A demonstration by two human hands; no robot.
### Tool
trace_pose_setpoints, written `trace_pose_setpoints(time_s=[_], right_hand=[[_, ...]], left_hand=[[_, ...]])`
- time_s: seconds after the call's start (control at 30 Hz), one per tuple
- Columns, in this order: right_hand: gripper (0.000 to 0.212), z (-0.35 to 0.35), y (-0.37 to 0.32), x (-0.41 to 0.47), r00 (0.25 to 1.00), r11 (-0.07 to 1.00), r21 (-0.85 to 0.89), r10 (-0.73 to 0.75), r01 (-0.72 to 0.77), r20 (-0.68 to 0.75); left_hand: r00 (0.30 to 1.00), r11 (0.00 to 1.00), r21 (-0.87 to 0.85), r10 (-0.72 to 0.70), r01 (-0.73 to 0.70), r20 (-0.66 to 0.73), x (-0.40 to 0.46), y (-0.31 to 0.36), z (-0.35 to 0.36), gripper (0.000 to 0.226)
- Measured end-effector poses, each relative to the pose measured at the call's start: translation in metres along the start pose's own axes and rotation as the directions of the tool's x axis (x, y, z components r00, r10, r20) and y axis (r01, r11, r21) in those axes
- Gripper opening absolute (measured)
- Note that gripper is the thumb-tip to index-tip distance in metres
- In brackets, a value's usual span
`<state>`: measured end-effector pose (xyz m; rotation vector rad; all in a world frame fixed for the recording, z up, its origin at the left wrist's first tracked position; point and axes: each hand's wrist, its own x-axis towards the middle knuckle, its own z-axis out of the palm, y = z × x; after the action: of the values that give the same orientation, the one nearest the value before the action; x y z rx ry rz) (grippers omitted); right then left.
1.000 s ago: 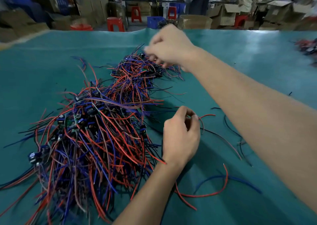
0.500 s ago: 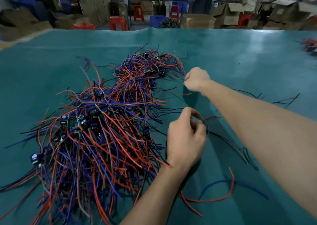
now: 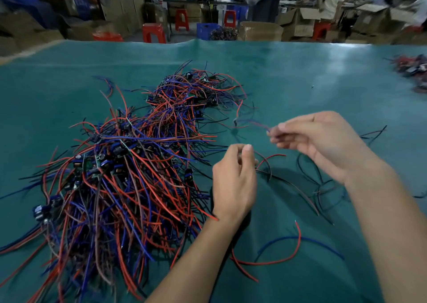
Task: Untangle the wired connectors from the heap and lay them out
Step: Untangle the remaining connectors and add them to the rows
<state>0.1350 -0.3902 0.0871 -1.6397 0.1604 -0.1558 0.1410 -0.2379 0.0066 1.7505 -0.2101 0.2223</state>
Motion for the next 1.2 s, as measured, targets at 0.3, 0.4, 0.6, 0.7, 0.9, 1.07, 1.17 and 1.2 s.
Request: trace_pose_setpoints(time_s=[0.3, 0.4, 0.6, 0.7, 0.9, 1.07, 1.17, 1.2], right_hand=[[0.022, 0.017, 0.042, -0.020, 0.990, 0.967, -0.250, 0.074, -0.043, 0.117], [0.040, 0.015, 0.053, -0.012, 0.995, 0.921, -0.389, -0.028, -0.013, -0.098], [0.022, 0.017, 0.044, -0.008, 0.977, 0.947, 0.300, 0.163, -0.117, -0.136], [0.018, 0.012, 0.040, -0.011, 0.980, 0.923, 0.378, 0.131, -0.065, -0.151], [0.014, 0.006, 0.032, -0.015, 0.980, 0.905, 0.423, 0.032, 0.055, -0.197], [0.010, 0.022, 0.044, -0.020, 0.982, 0.980, -0.113, -0.174, 0.166, -0.066], [0.013, 0.024, 0.046, -0.020, 0.992, 0.984, -0.123, -0.122, 0.126, 0.040], [0.015, 0.022, 0.046, -0.019, 0.995, 0.991, -0.090, -0.091, 0.095, 0.044]], left_hand=[[0.999, 0.992, 0.117, 0.036, -0.038, 0.023, 0.001, 0.000, 0.000, 0.031], [0.995, 0.992, 0.102, 0.066, -0.073, 0.076, -0.002, 0.001, 0.000, 0.030], [0.932, 0.980, 0.089, 0.140, -0.180, 0.334, -0.006, 0.004, -0.003, 0.024], [0.929, 0.981, 0.110, 0.114, -0.162, 0.351, -0.007, 0.004, -0.002, 0.032], [0.968, 0.990, 0.037, 0.127, -0.138, 0.215, -0.008, 0.006, 0.000, 0.042], [0.988, 0.994, 0.002, 0.105, -0.106, 0.116, -0.005, 0.004, 0.000, 0.050], [0.988, 0.992, 0.037, 0.113, -0.118, 0.107, -0.004, 0.005, -0.002, 0.046], [0.988, 0.992, 0.038, 0.114, -0.118, 0.109, -0.004, 0.005, -0.002, 0.044]])
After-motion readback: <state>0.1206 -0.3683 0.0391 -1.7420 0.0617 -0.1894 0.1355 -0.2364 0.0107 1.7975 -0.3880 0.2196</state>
